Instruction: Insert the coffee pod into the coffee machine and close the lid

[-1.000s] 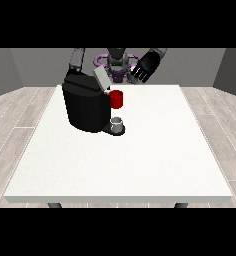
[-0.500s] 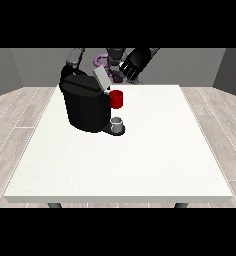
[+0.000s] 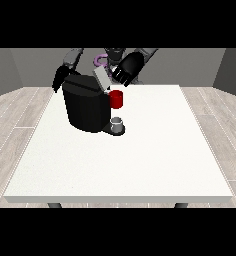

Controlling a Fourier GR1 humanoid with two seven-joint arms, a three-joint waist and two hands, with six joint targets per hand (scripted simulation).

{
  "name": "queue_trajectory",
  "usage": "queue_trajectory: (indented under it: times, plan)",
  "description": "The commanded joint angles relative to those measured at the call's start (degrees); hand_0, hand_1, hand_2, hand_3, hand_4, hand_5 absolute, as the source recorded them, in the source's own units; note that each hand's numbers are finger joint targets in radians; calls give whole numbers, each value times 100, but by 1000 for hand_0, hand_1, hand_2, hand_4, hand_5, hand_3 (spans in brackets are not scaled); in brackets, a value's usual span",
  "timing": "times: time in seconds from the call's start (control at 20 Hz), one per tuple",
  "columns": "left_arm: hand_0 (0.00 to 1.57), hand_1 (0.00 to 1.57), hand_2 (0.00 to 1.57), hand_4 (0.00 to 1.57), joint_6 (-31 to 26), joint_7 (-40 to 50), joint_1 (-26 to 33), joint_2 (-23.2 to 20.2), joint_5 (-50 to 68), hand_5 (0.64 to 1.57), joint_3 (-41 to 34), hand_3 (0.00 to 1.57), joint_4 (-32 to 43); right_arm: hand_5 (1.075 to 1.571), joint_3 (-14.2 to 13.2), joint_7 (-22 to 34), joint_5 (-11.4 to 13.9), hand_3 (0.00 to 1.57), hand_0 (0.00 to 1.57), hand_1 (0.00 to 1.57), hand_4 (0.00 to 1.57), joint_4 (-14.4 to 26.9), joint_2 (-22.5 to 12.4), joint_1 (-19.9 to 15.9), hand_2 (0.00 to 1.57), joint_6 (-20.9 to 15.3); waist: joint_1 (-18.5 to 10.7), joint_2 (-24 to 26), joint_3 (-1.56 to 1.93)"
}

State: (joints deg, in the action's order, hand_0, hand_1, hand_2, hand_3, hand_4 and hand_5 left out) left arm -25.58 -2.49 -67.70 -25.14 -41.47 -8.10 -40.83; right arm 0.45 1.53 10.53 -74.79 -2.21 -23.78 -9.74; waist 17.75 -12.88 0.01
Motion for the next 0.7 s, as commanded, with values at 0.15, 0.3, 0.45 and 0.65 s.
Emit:
queue_trajectory:
  times: [0.15,0.3,0.45,0.65]
  plan:
    - [1175,1175,1242,464,84,-142,-183,-4,-103,1571,77,1216,48,1571,-252,-195,-111,0,0,0,0,105,-225,-91,0,96,-27,-358,1]
    - [1248,1248,1286,445,61,-20,-97,101,-70,1571,32,1244,212,1571,-350,138,-207,0,0,0,118,20,-346,-172,0,200,-4,-183,-1]
    - [1251,1251,1290,425,-15,-174,-183,81,-35,1571,43,1217,142,1571,-385,-279,-66,0,0,0,0,268,-224,-70,0,-101,-208,-363,0]
    - [1187,1187,1230,441,76,-259,-343,-108,-47,1571,-74,1196,314,1571,-252,44,-73,0,0,0,186,29,-111,-218,0,-82,-4,-482,-1]
